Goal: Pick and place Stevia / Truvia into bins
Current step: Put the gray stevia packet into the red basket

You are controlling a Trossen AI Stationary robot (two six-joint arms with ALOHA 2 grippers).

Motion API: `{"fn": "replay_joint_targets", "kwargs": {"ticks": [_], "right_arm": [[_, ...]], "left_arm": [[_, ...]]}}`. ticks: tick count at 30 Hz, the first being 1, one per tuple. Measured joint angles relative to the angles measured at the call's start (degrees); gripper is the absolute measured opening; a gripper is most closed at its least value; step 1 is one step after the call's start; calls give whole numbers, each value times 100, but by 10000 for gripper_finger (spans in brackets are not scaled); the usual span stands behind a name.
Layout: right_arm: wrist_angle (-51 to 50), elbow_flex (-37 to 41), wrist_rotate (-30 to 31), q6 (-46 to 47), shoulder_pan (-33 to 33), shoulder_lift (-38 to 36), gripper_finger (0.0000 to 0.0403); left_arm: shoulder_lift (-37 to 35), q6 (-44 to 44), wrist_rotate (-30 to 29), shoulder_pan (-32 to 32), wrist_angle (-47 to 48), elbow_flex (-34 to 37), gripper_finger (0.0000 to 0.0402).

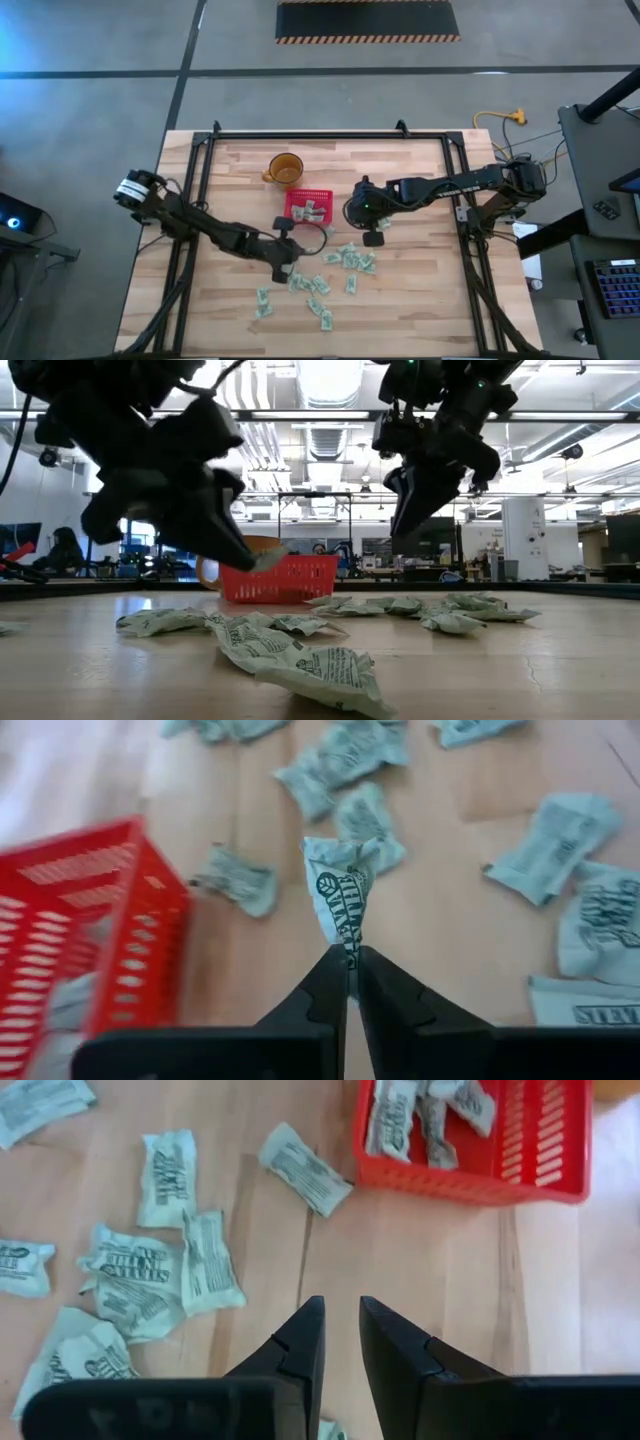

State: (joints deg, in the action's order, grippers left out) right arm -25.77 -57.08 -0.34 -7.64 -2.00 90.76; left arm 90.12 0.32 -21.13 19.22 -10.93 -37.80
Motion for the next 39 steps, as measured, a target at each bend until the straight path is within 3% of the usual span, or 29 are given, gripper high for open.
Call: {"fn": "replay_joint_targets", "kwargs": {"ticks": [13,26,34,39], "right_arm": [[-67,0,204,47,-2,0,54],[-54,0,201,127,-2,4,52],[-56,7,192,326,-2,4,52],[-138,22,182,451,-2,7,52]], "left_arm": [[-296,478,-1685,-136,30,9,8],[-359,646,-1674,-1222,155,17,8],[-364,605,-1657,-1285,166,17,11],[-370,595,-1651,-1285,301,34,49]]}}
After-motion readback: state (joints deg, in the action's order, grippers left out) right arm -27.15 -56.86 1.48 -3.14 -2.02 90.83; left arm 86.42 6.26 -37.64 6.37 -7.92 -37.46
